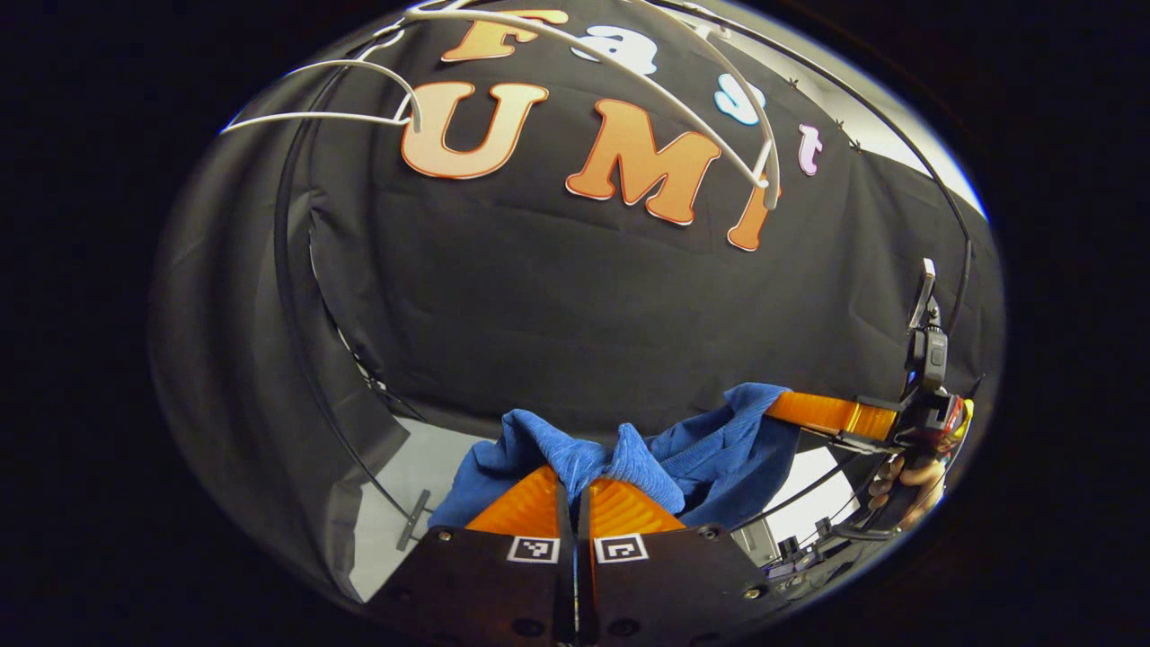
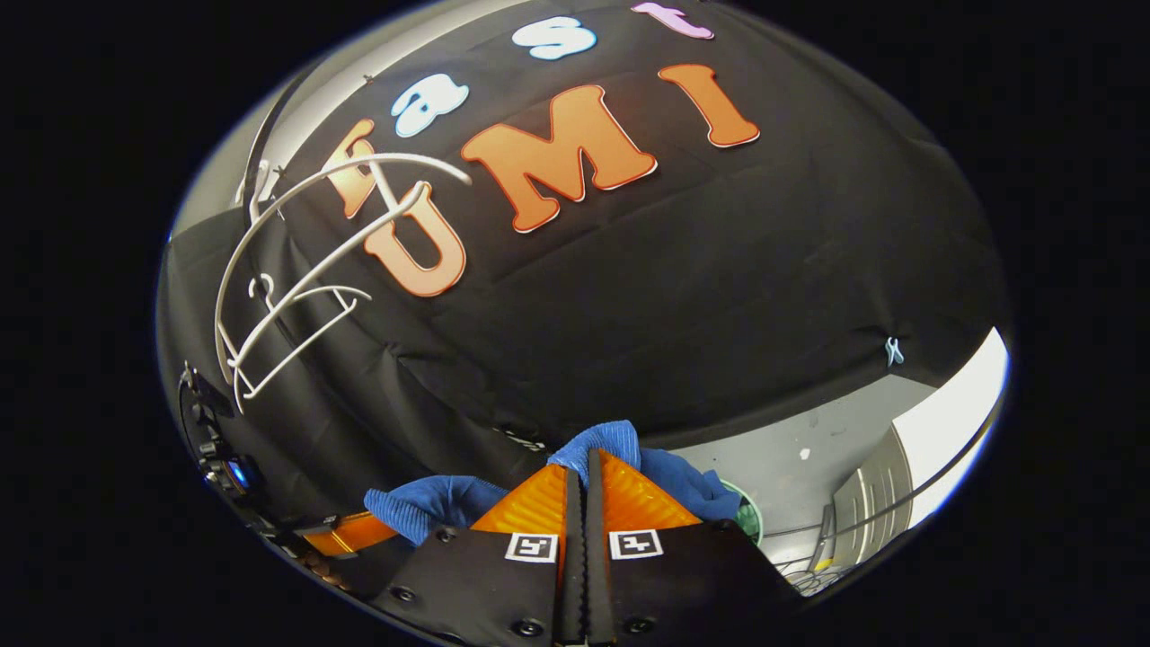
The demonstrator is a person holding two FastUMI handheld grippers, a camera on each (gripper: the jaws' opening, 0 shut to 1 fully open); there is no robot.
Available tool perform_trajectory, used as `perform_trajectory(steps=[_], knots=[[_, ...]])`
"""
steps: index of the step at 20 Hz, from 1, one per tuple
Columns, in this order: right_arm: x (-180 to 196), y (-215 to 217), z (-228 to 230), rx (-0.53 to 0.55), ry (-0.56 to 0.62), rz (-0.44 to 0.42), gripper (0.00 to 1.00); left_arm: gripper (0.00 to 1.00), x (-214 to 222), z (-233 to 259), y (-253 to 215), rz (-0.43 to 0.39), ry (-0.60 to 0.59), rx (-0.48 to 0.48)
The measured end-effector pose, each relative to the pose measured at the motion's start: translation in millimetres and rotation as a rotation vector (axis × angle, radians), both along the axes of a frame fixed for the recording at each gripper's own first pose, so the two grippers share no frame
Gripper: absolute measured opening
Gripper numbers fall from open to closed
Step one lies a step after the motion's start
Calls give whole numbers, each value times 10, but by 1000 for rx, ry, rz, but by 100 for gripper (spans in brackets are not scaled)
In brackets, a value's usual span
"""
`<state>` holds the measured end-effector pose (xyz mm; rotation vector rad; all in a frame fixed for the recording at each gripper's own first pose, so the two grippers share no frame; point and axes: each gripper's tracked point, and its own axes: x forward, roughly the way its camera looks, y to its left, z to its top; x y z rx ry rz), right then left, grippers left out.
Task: Grasp the clothes on the hanger with both hands and then place them into the laundry hamper below.
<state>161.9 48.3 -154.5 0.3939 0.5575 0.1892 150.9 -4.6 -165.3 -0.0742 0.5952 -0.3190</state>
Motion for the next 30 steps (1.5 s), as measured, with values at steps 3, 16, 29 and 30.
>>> perform_trajectory(steps=[3, 16, 29, 30], knots=[[-38, -8, -139, -31, 23, 0, 8, 1, 6, -67, -85, -13, 28, 9], [-166, -210, -855, -153, 140, -4, 8, 1, 22, -685, -340, -35, 194, 52], [-108, -218, -1783, -219, 330, 26, 8, 1, 85, -1520, -257, -6, 374, 113], [-118, -208, -1854, -224, 345, 30, 8, 1, 81, -1581, -235, -3, 392, 121]])
